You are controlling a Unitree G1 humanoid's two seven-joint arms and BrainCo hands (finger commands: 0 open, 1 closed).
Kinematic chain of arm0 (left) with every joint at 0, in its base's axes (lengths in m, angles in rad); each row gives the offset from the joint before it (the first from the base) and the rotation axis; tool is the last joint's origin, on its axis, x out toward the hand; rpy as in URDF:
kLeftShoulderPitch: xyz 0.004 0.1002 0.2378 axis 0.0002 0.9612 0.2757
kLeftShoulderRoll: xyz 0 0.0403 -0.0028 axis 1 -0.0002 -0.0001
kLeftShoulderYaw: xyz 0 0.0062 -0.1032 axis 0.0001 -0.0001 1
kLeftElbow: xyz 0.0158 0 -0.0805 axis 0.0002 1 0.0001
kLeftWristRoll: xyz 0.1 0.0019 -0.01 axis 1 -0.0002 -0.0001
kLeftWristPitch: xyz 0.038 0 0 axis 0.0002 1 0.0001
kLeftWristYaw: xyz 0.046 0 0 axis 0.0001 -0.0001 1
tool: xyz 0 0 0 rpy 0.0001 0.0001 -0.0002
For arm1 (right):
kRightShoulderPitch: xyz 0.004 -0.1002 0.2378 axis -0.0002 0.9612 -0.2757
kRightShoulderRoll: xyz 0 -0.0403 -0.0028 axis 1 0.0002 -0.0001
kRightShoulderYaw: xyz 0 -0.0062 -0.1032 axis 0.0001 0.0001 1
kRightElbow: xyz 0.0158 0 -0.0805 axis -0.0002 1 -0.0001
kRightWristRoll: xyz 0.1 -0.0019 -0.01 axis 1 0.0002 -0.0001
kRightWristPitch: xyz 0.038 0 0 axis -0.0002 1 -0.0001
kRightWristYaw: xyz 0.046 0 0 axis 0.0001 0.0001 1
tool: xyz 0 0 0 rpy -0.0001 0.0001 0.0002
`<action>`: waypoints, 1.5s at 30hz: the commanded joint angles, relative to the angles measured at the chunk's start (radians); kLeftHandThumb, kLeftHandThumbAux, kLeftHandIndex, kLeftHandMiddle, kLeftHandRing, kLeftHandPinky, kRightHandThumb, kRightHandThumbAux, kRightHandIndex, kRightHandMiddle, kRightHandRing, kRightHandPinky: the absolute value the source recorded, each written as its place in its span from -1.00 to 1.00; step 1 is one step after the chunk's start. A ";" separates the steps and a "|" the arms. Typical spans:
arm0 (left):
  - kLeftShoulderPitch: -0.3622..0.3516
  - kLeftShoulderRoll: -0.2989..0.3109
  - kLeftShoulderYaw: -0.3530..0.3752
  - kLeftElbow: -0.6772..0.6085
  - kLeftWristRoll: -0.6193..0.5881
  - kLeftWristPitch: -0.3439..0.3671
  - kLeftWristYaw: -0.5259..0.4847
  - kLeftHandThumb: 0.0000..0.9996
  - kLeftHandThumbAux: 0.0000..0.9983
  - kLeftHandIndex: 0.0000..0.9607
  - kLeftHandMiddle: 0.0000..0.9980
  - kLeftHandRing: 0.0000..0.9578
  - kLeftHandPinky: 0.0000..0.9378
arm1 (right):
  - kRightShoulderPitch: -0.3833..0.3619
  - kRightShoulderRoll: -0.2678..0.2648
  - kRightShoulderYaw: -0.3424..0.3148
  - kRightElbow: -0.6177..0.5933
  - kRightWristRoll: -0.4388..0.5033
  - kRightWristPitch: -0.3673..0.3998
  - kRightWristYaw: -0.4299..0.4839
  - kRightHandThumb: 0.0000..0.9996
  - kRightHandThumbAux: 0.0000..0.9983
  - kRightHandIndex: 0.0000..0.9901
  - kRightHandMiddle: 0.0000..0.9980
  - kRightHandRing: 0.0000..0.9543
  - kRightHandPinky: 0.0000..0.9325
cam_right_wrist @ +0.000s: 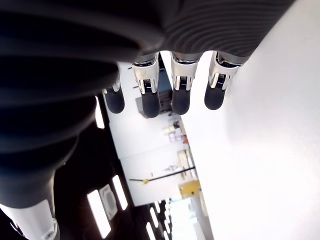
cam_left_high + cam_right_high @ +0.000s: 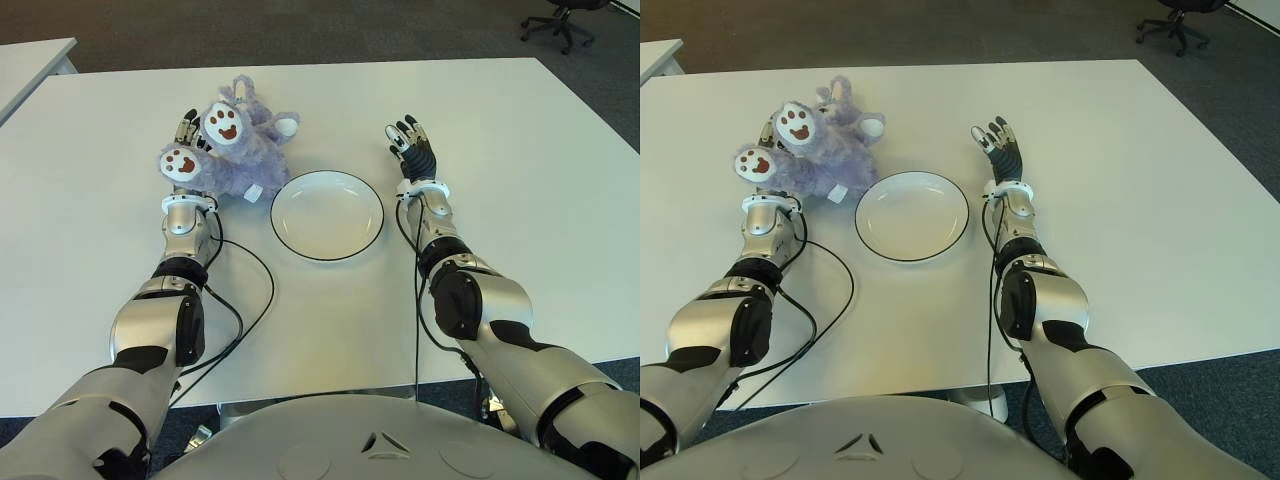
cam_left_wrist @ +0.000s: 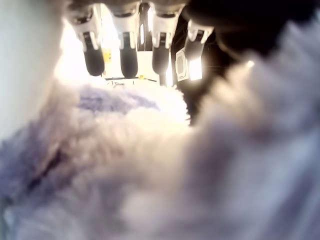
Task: Put the doll into the plate.
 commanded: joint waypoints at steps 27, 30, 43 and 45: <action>0.183 -0.050 -0.016 0.063 0.039 -0.102 0.017 -1.00 -0.28 -1.00 -0.81 -0.82 -0.86 | 0.110 -0.006 -0.005 0.058 0.009 0.072 -0.008 -0.90 0.40 -0.89 -0.85 -0.89 -0.89; 0.190 -0.051 -0.019 0.062 0.040 -0.119 0.016 -1.00 -0.27 -1.00 -0.83 -0.84 -0.86 | 0.110 -0.006 -0.006 0.057 0.010 0.071 -0.007 -0.91 0.40 -0.89 -0.85 -0.89 -0.89; 0.222 -0.048 -0.036 0.062 0.068 -0.229 0.060 -0.97 -0.32 -1.00 -0.82 -0.81 -0.78 | 0.113 -0.006 -0.008 0.055 0.013 0.066 0.000 -0.88 0.40 -0.89 -0.85 -0.89 -0.91; 0.227 -0.049 -0.042 0.057 0.075 -0.252 0.069 -0.95 -0.33 -1.00 -0.83 -0.81 -0.80 | 0.113 -0.005 -0.008 0.055 0.013 0.066 0.001 -0.88 0.40 -0.89 -0.85 -0.89 -0.91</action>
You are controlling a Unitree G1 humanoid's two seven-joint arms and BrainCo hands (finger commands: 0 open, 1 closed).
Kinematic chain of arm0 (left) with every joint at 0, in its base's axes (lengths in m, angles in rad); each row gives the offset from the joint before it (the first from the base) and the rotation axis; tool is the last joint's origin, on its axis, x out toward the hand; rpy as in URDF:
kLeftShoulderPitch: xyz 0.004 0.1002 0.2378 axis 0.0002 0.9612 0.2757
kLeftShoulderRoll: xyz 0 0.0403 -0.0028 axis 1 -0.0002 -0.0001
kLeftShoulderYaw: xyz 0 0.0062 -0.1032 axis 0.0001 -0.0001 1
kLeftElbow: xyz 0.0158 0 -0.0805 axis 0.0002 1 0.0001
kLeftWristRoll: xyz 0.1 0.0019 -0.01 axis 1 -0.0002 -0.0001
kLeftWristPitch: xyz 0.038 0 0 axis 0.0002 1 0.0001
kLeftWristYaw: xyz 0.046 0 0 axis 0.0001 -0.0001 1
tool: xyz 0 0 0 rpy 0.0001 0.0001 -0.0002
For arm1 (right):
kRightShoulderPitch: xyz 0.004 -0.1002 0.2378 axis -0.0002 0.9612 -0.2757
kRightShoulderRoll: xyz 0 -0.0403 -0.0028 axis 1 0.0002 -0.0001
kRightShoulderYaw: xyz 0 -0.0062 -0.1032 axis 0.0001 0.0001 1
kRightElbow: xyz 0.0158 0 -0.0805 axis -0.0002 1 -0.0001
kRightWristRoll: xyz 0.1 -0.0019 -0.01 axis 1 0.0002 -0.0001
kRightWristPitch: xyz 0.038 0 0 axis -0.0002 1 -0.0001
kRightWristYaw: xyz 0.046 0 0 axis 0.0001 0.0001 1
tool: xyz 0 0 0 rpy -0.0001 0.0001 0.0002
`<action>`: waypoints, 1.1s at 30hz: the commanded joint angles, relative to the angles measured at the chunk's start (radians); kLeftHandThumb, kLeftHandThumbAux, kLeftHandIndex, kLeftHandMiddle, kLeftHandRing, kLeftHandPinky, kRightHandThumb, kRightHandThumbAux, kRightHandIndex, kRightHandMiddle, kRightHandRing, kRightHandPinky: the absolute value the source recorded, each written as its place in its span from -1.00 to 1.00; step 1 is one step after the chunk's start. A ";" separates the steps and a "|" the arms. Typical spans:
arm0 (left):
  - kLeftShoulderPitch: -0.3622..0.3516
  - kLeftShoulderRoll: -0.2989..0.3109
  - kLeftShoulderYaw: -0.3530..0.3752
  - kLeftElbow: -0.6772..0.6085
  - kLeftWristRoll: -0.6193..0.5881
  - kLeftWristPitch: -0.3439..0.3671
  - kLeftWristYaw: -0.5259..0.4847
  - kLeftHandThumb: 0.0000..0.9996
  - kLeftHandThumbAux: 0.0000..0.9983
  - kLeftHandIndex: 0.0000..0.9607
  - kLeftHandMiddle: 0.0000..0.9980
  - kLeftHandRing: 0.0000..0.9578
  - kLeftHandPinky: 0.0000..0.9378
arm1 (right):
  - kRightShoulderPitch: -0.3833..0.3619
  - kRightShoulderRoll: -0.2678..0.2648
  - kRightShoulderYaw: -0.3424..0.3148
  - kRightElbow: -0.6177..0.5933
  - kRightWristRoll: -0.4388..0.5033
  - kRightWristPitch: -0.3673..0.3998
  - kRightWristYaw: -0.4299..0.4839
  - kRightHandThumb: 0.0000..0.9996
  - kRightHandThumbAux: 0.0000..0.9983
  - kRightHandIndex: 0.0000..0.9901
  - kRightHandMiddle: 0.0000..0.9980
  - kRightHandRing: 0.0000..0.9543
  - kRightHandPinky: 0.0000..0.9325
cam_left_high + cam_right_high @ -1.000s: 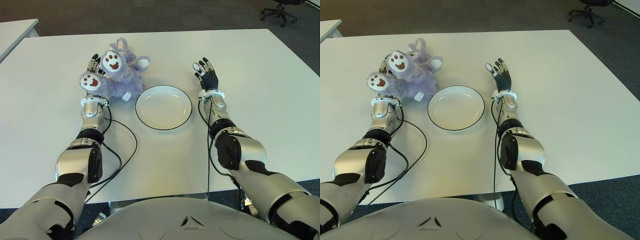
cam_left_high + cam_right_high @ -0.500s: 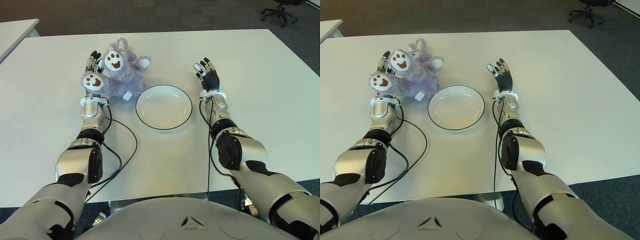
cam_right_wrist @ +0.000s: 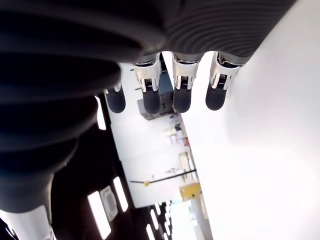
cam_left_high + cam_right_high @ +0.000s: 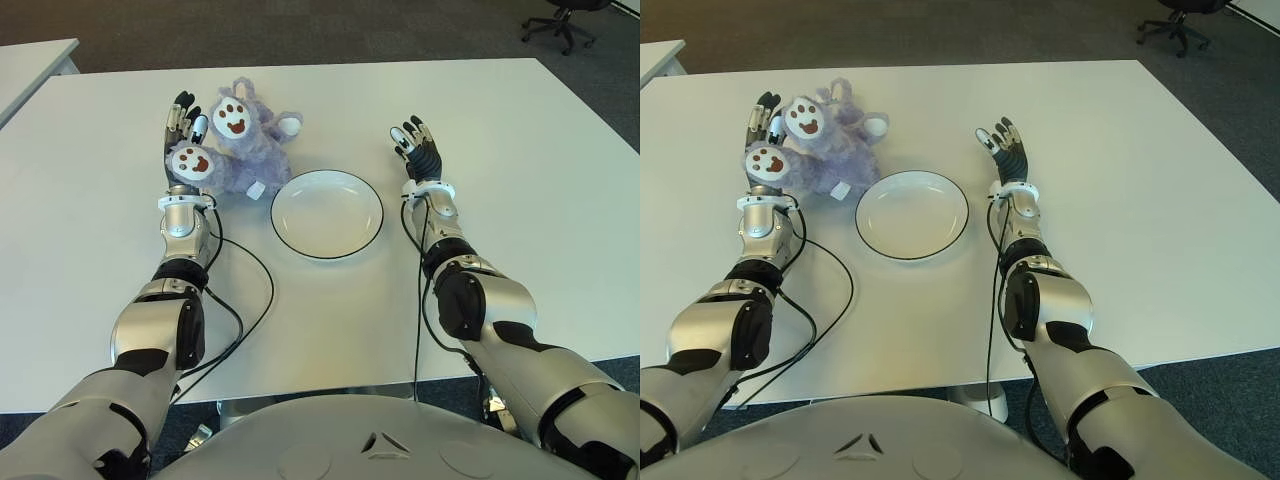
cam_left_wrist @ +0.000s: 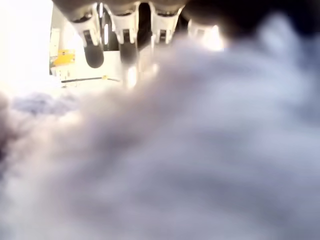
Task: Put the doll into the plate.
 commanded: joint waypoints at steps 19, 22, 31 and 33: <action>0.247 -0.044 -0.050 0.072 0.115 -0.167 0.098 -0.89 -0.47 -1.00 -0.84 -0.84 -0.85 | 0.115 0.014 0.001 0.064 0.004 0.064 -0.012 -0.92 0.42 -0.89 -0.86 -0.89 -0.91; 0.255 -0.044 -0.054 0.067 0.123 -0.180 0.106 -0.89 -0.51 -1.00 -0.84 -0.84 -0.85 | 0.116 0.014 0.002 0.064 0.003 0.063 -0.012 -0.92 0.42 -0.89 -0.86 -0.90 -0.93; 0.271 -0.040 -0.065 0.061 0.128 -0.197 0.111 -0.89 -0.53 -1.00 -0.83 -0.84 -0.86 | 0.115 0.016 0.004 0.063 0.002 0.063 -0.010 -0.90 0.40 -0.88 -0.85 -0.90 -0.92; 0.275 -0.039 -0.068 0.060 0.128 -0.204 0.107 -0.89 -0.52 -1.00 -0.83 -0.84 -0.86 | 0.115 0.016 0.004 0.063 0.002 0.062 -0.009 -0.90 0.40 -0.88 -0.85 -0.90 -0.92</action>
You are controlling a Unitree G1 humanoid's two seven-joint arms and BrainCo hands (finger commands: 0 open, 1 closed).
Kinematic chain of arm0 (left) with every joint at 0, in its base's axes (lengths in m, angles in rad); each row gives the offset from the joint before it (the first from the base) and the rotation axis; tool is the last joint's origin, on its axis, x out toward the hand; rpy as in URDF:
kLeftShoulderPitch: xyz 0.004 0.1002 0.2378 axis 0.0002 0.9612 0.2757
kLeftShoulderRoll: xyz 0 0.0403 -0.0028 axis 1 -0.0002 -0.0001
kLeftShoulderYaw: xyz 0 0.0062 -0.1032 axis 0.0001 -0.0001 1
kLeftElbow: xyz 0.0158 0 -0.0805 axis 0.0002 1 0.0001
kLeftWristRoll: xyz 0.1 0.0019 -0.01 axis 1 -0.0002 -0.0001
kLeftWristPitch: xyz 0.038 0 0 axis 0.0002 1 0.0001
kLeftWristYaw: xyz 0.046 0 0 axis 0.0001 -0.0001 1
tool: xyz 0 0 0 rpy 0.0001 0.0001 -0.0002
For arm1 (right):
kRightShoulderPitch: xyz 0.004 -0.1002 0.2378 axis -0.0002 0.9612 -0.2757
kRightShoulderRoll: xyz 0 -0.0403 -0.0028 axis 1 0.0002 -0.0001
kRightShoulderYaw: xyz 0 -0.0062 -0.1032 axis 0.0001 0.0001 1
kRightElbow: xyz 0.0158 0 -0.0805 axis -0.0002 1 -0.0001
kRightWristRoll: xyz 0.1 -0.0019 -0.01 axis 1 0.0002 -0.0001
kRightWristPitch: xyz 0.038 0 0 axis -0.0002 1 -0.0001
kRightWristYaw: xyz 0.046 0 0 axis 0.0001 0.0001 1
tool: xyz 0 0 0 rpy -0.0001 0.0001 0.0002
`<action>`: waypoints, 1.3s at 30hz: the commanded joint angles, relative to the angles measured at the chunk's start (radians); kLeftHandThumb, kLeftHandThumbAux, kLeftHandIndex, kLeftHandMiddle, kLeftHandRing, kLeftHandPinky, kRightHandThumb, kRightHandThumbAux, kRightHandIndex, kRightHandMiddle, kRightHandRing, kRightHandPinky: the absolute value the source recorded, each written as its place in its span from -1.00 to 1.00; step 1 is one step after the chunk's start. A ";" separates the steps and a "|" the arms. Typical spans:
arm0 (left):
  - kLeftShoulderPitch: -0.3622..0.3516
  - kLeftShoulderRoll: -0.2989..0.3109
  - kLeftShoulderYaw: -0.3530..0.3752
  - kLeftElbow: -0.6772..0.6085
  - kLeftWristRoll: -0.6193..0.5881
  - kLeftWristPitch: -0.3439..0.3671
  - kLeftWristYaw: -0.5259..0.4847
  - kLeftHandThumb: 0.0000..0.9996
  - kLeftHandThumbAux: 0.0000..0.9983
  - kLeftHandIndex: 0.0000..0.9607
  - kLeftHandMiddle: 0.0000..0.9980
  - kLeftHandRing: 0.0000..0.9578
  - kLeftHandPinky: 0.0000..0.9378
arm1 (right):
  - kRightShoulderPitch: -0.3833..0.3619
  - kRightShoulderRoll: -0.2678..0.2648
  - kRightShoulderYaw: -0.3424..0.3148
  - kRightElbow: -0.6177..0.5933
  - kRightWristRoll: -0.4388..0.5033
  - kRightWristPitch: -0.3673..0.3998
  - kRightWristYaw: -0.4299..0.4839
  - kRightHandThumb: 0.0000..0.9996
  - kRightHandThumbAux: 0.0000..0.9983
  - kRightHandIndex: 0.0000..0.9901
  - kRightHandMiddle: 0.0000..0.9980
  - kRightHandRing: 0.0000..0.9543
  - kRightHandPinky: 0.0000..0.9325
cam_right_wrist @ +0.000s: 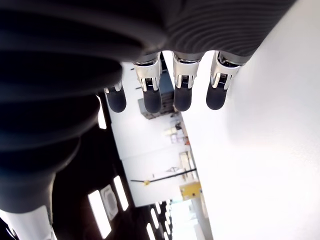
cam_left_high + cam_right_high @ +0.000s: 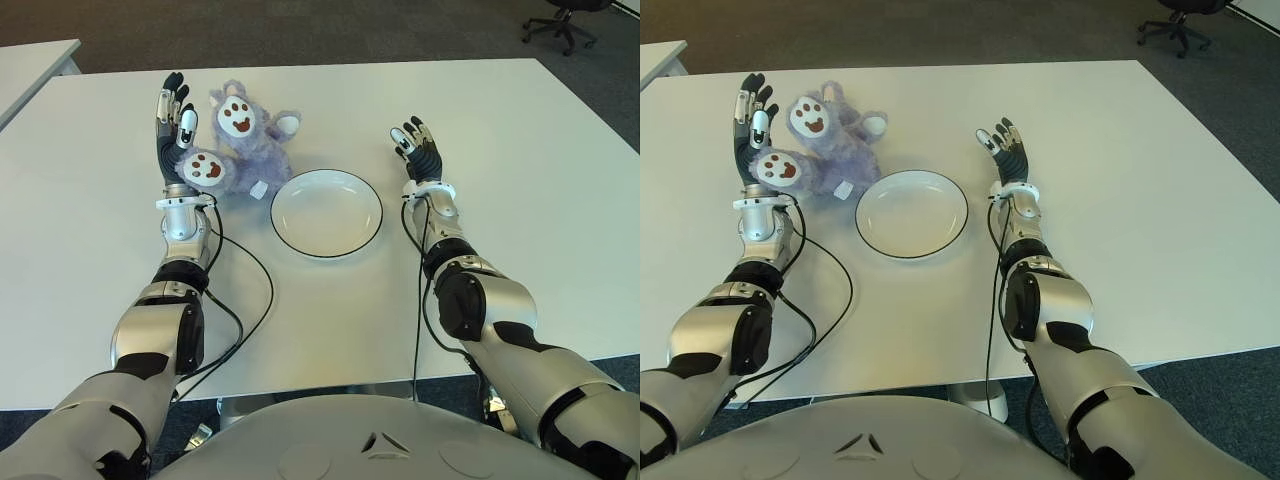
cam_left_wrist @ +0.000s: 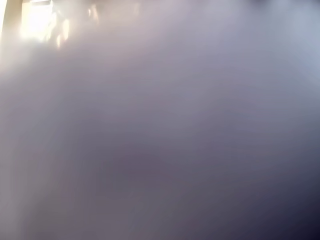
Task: Put the doll into the plate.
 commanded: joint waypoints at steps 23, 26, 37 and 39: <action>0.333 -0.007 -0.097 0.066 0.119 -0.097 -0.001 -0.88 -0.43 -1.00 -0.90 -0.94 -0.97 | 0.112 0.020 0.008 0.069 0.000 0.066 -0.007 -0.85 0.35 -0.87 -0.83 -0.89 -0.91; 0.339 -0.007 -0.101 0.061 0.124 -0.104 0.005 -0.88 -0.43 -1.00 -0.91 -0.95 -0.97 | 0.113 0.020 0.009 0.068 0.000 0.065 -0.006 -0.84 0.36 -0.87 -0.83 -0.88 -0.90; 0.362 -0.007 -0.108 0.047 0.152 -0.127 0.010 -0.86 -0.45 -1.00 -0.94 -0.98 -0.96 | 0.112 0.020 0.011 0.069 0.001 0.064 -0.002 -0.82 0.32 -0.86 -0.82 -0.88 -0.93; 0.366 -0.002 -0.114 0.043 0.169 -0.129 0.021 -0.87 -0.45 -1.00 -0.94 -0.98 -0.97 | 0.111 0.020 0.011 0.069 0.001 0.066 0.000 -0.81 0.31 -0.86 -0.82 -0.88 -0.93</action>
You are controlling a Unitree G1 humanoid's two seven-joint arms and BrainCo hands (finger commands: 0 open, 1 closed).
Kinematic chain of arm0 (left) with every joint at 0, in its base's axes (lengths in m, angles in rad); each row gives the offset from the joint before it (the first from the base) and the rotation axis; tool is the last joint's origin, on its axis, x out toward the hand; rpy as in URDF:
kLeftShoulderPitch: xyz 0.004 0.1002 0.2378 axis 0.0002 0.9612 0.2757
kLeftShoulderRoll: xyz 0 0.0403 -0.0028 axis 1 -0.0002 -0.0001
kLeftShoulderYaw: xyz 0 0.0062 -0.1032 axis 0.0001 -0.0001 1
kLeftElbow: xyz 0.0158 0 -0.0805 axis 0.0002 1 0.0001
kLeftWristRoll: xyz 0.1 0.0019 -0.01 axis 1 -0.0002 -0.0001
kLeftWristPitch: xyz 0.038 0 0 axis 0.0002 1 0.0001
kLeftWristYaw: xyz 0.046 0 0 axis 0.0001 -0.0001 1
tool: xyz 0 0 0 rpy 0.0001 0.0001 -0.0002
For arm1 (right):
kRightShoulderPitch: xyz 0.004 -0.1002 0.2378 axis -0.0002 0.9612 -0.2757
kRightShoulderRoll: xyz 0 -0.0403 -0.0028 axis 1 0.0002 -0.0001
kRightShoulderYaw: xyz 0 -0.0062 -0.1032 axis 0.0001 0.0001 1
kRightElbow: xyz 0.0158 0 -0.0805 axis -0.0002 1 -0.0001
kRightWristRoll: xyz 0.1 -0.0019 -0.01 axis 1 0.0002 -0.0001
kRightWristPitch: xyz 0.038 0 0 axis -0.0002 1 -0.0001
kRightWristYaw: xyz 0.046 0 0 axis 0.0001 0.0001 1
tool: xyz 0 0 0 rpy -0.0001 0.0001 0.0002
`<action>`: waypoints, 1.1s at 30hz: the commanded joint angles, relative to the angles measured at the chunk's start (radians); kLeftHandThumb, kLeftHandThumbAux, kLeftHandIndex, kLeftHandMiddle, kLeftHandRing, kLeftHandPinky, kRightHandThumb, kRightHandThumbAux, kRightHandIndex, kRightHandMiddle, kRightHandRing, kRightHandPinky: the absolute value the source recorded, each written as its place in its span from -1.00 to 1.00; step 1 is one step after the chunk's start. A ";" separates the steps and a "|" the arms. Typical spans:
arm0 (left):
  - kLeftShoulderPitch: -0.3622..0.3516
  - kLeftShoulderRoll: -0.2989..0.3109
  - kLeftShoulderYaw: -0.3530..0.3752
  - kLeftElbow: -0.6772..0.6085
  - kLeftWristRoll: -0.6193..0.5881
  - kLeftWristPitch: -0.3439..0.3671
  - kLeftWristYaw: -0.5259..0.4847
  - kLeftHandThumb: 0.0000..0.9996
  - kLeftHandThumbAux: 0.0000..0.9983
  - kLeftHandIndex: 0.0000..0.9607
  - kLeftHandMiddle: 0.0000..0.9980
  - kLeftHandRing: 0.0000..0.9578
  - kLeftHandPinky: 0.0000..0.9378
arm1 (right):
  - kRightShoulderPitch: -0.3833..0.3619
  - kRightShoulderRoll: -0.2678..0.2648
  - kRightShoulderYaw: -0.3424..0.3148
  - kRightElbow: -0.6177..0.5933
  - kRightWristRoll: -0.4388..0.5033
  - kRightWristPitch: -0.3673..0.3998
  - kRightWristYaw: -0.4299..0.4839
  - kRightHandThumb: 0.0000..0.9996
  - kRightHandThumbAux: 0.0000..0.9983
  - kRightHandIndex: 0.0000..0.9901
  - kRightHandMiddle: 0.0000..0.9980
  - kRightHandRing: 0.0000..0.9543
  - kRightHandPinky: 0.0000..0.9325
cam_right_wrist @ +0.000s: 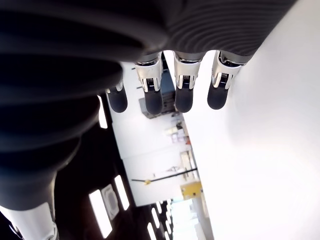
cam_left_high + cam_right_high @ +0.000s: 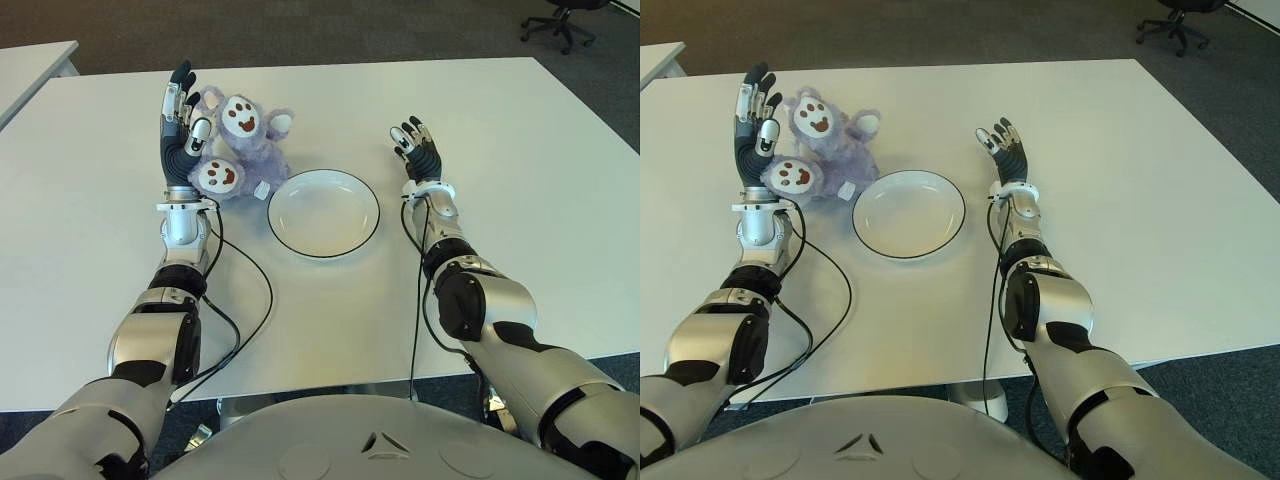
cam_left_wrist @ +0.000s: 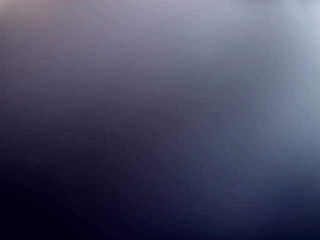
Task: Put the doll into the plate.
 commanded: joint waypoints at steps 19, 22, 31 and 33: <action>0.351 0.023 -0.110 0.089 0.278 -0.081 0.116 -0.91 -0.45 -1.00 -0.92 -0.98 -1.00 | 0.110 0.024 0.012 0.072 0.003 0.067 -0.002 -0.83 0.38 -0.87 -0.82 -0.88 -0.91; 0.350 0.029 -0.117 0.090 0.300 -0.090 0.138 -0.89 -0.44 -1.00 -0.93 -0.98 -1.00 | 0.109 0.025 0.012 0.072 0.005 0.066 -0.002 -0.82 0.38 -0.87 -0.82 -0.88 -0.91; 0.337 0.046 -0.133 0.074 0.384 -0.113 0.218 -0.82 -0.43 -0.99 -0.90 -0.97 -1.00 | 0.109 0.030 0.014 0.072 0.005 0.063 -0.001 -0.81 0.37 -0.87 -0.81 -0.87 -0.93; 0.336 0.050 -0.138 0.073 0.399 -0.112 0.229 -0.78 -0.43 -0.98 -0.89 -0.96 -0.99 | 0.109 0.031 0.014 0.072 0.005 0.062 0.001 -0.81 0.38 -0.87 -0.81 -0.87 -0.93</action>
